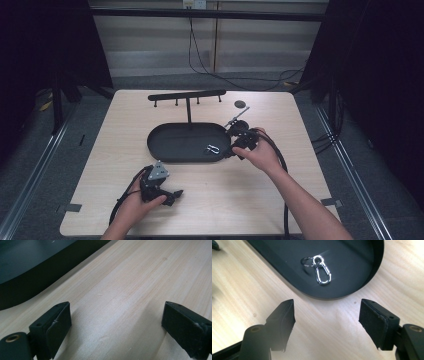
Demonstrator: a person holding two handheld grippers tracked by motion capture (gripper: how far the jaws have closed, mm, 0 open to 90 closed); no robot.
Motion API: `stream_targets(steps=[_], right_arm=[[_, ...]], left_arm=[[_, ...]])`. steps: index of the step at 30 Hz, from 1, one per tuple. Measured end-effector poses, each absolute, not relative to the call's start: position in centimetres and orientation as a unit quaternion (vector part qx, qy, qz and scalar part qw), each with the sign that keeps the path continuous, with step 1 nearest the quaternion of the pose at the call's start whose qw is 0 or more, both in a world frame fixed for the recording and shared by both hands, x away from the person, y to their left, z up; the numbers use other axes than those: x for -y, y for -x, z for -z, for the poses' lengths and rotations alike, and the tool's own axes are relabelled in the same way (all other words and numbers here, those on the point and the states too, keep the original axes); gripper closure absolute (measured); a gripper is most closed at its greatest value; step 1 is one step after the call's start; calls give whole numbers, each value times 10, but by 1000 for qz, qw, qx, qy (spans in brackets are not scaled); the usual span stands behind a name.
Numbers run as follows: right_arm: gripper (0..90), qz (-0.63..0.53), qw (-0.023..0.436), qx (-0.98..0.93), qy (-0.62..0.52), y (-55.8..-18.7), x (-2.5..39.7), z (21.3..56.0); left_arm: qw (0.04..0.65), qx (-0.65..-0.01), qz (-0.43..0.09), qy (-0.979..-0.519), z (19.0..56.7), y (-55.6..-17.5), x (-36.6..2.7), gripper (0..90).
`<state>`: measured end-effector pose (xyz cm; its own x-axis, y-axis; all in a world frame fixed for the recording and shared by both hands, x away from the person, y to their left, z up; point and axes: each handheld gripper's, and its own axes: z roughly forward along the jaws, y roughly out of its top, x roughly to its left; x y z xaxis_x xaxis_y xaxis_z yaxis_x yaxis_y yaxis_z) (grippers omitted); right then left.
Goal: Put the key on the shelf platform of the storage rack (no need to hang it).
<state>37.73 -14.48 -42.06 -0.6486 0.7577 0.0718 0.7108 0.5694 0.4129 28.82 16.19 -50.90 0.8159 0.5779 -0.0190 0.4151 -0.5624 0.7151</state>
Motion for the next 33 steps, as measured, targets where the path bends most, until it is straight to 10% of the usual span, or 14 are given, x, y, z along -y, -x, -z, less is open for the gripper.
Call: stream_targets(steps=[33], right_arm=[[280, -199, 58, -884, -419, -344, 174, 437]], left_arm=[[372, -284, -109, -877, 509, -288, -162, 87]])
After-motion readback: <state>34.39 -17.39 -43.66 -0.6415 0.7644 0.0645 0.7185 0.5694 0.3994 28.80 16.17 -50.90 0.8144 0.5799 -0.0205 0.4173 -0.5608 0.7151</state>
